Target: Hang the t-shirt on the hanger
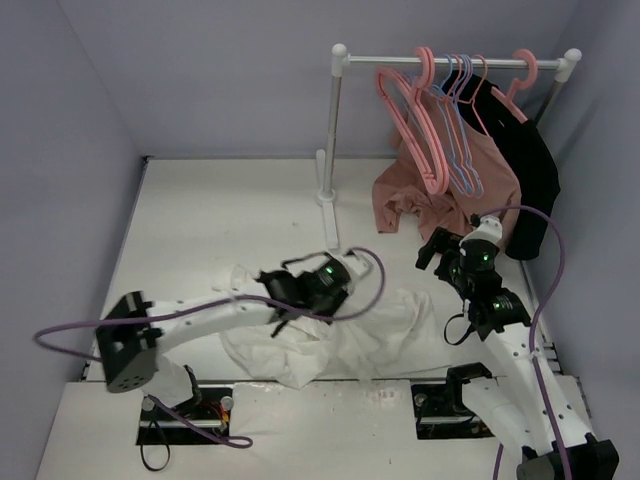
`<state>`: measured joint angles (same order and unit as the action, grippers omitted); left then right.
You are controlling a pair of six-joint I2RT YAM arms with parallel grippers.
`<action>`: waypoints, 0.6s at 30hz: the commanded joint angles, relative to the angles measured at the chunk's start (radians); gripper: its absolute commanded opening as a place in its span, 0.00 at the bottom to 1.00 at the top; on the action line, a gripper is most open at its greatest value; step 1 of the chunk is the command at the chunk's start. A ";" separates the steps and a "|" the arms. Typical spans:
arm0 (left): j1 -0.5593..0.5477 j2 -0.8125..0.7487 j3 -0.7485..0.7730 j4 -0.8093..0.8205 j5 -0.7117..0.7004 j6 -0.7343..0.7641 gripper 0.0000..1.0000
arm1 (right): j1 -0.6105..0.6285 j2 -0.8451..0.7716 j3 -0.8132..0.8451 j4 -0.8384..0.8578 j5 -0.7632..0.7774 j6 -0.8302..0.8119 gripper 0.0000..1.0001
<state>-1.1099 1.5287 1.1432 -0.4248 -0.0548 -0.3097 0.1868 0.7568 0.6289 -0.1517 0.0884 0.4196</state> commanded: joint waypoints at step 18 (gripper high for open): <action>0.673 -0.207 0.000 -0.136 -0.106 -0.004 0.30 | 0.280 0.431 -0.010 0.361 -0.200 -0.133 0.60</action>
<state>-0.4930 1.2970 1.0334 -0.5495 -0.1067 -0.3183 0.4520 1.1402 0.6064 0.0663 -0.0239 0.3629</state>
